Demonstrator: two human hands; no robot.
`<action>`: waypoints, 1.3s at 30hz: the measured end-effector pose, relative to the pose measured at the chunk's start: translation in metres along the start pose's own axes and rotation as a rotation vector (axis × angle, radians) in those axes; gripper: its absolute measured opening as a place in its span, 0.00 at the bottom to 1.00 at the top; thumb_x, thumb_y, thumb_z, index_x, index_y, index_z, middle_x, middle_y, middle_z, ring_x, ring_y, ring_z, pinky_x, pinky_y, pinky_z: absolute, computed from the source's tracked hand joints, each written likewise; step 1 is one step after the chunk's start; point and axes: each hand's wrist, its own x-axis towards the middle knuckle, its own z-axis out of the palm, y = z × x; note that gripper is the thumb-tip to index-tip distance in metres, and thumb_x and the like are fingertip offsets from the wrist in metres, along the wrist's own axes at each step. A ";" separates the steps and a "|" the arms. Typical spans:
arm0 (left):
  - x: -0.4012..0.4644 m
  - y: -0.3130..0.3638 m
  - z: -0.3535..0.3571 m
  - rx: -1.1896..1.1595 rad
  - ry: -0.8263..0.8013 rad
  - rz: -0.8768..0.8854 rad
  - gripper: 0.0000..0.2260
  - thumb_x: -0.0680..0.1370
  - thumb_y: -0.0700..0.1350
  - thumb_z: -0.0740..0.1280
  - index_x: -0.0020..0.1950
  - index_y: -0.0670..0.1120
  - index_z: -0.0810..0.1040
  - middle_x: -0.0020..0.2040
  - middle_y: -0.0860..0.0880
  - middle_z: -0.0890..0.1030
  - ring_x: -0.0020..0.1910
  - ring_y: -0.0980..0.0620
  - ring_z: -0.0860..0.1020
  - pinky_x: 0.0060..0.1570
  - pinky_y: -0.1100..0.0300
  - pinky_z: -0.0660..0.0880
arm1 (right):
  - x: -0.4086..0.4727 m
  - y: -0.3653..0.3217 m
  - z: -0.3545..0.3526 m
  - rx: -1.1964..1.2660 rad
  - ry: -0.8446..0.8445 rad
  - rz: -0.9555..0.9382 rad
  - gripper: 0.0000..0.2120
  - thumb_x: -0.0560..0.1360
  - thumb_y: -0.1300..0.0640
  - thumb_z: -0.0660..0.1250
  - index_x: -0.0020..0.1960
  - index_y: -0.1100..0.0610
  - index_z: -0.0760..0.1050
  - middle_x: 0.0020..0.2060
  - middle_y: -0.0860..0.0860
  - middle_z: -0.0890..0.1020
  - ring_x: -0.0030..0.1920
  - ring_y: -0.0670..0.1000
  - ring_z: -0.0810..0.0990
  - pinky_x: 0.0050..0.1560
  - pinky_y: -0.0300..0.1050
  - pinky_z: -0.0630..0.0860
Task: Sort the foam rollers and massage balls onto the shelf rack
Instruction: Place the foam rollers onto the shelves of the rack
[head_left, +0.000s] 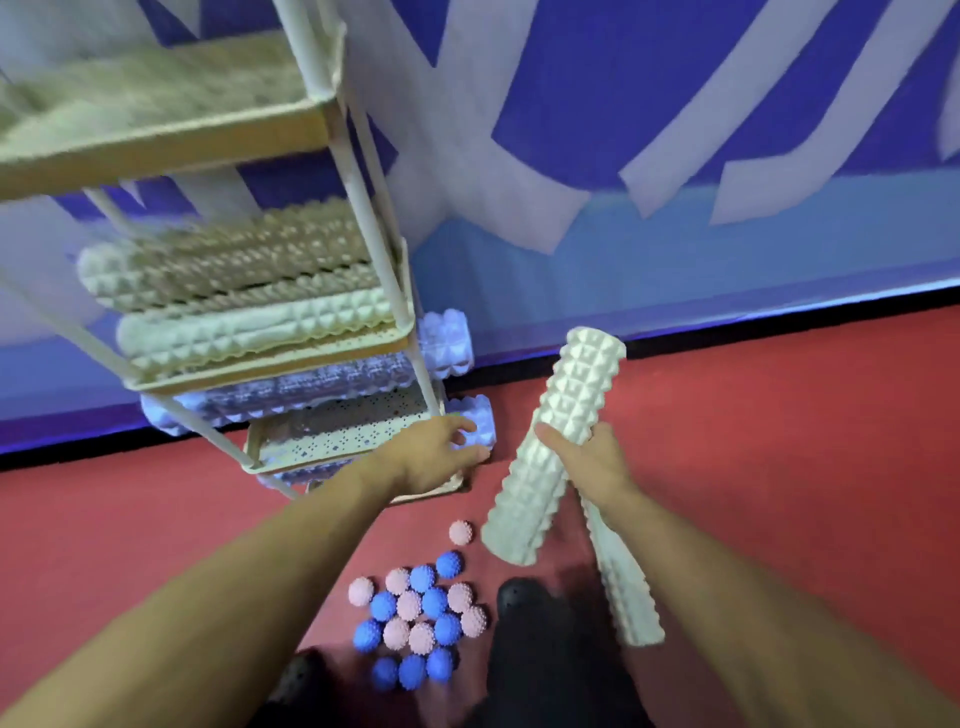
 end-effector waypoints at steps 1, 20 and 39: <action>-0.017 0.008 -0.014 -0.024 0.035 0.011 0.25 0.78 0.60 0.68 0.71 0.50 0.73 0.61 0.50 0.80 0.55 0.50 0.80 0.59 0.57 0.74 | -0.012 -0.014 0.000 0.078 -0.017 -0.018 0.33 0.56 0.36 0.79 0.53 0.55 0.81 0.45 0.50 0.87 0.47 0.50 0.86 0.56 0.56 0.82; -0.287 0.022 -0.148 0.320 0.499 0.095 0.40 0.64 0.76 0.67 0.71 0.57 0.69 0.63 0.55 0.80 0.58 0.50 0.79 0.55 0.52 0.76 | -0.272 -0.185 0.055 0.438 -0.619 -0.138 0.26 0.74 0.47 0.76 0.66 0.58 0.74 0.53 0.58 0.86 0.51 0.58 0.87 0.47 0.51 0.84; -0.352 0.006 -0.277 0.908 0.865 0.324 0.36 0.73 0.70 0.65 0.73 0.51 0.63 0.63 0.51 0.75 0.56 0.48 0.77 0.51 0.51 0.76 | -0.274 -0.353 0.025 -1.153 -0.052 -1.384 0.46 0.65 0.24 0.66 0.76 0.42 0.59 0.70 0.45 0.72 0.70 0.51 0.70 0.69 0.51 0.67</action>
